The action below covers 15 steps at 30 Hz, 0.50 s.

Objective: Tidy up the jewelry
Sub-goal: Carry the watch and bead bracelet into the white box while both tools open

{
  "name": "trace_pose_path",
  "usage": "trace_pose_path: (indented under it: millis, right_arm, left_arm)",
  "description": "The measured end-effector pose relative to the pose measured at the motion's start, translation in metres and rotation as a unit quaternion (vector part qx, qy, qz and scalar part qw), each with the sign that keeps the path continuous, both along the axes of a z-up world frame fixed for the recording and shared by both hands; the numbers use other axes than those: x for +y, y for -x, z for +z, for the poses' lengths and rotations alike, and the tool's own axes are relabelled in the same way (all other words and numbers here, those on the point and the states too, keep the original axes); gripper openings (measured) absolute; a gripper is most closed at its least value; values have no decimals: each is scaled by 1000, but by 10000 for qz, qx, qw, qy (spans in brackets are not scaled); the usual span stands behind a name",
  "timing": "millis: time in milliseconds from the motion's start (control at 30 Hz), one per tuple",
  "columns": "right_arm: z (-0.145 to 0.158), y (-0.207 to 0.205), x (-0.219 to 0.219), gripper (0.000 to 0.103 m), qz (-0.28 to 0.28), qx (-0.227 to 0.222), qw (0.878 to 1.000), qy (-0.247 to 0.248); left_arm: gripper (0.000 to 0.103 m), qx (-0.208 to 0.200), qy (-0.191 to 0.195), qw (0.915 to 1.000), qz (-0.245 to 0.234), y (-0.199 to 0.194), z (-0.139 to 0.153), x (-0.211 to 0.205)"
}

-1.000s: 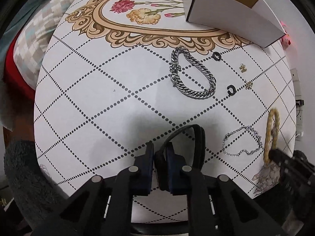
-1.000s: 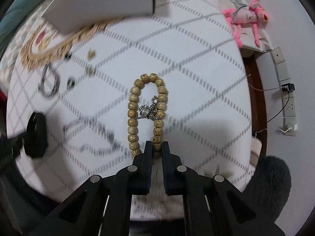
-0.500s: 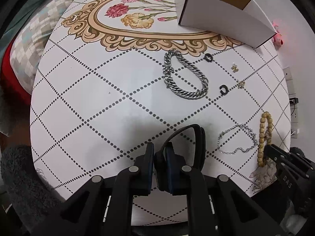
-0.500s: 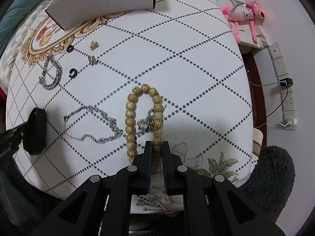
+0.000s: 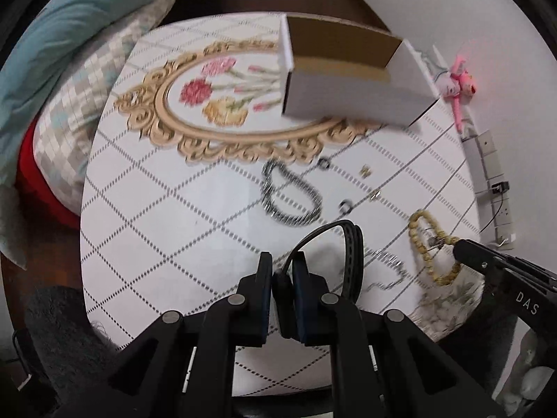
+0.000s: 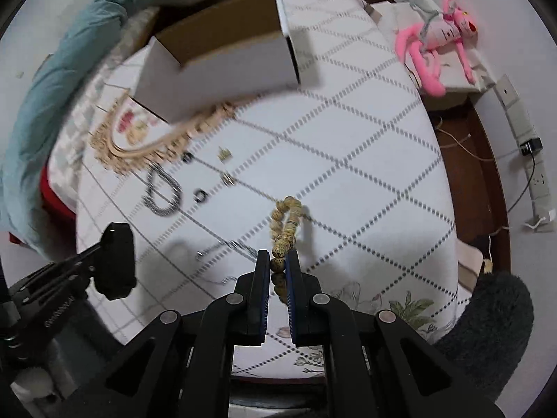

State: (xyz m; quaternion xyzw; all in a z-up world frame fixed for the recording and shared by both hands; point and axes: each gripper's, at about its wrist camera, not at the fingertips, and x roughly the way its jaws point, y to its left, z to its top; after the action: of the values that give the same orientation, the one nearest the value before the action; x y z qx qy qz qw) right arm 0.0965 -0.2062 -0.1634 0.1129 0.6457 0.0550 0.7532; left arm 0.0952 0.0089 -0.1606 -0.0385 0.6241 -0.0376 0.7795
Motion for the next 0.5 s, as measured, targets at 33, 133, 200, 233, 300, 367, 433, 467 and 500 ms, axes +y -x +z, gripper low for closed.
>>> trace_pose_path:
  millis: [33,133,200,233,300,367,433,467,500]
  right_arm:
    - [6,-4,0,9,3,-49,10000,-61]
    - [25,-23,-1,9,51,-219,9995,-224]
    - [41,-32,2,9,94,-370,9988,-301]
    - [49,-38,3,9,110,-446,9983,-345]
    - [65,-51,7,9,146,-601,9972,-423]
    - [81,-66,9,9,179,-774,9956,-500]
    - [95,-85,12,9,222,-931,9941,-515]
    - [101,-94,13,9,240,-1006,9934,-502]
    - [104,-103,14,9,254,-1065,9928,-490]
  left_arm:
    - [9,-16,5,10000,-4,-11,8,-11]
    - [9,-138,81,9999,-14,-29,18,-18]
    - [9,-226,122,9997,-9,-42,26,-24]
    - [9,-262,158,9995,11,-49,30,-25]
    - [9,-323,231,9992,66,-64,37,-24]
    - [9,-403,291,9987,110,-81,45,-24]
    - [9,-485,290,9983,114,-97,51,-25]
    - [9,-534,281,9981,119,-107,54,-25]
    - [9,-565,272,9980,122,-118,57,-26]
